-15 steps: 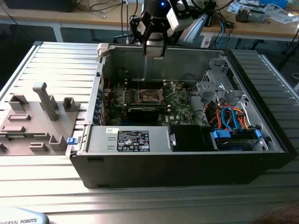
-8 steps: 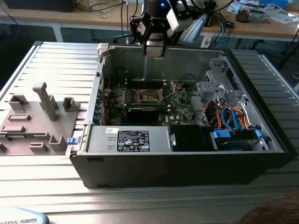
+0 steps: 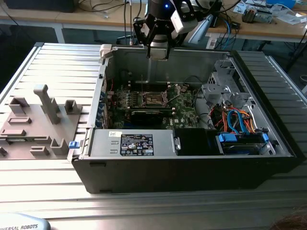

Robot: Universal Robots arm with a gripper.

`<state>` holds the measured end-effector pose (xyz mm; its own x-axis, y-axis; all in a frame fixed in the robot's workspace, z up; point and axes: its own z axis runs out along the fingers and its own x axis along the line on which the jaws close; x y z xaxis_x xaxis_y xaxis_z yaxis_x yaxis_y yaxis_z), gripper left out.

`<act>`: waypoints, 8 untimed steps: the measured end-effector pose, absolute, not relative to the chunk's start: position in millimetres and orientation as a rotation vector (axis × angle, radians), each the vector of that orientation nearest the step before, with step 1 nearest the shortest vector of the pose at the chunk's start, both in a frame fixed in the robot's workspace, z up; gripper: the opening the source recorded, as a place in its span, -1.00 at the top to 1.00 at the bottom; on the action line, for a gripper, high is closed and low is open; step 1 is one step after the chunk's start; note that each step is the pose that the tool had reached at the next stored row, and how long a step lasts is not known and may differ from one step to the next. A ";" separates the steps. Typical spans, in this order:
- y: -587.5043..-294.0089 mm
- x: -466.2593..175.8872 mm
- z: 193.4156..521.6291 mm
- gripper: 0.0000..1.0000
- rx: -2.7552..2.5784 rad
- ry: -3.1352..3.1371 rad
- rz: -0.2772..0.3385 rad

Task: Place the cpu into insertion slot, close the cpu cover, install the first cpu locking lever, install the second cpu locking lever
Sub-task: 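Place the cpu into insertion slot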

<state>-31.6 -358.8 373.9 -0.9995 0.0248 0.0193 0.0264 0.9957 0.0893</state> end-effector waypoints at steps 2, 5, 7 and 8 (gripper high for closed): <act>-358.8 -31.6 365.1 -0.08 -0.040 -3.120 -0.140; -358.8 -31.6 364.9 -0.08 -0.040 -3.120 -0.140; -358.8 -31.6 364.6 -0.08 -0.040 -3.120 -0.140; -358.8 -31.6 364.6 -0.08 -0.040 -3.120 -0.140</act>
<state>-31.6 -358.8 364.6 -0.9995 0.0248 0.0193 0.0264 0.9957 0.0890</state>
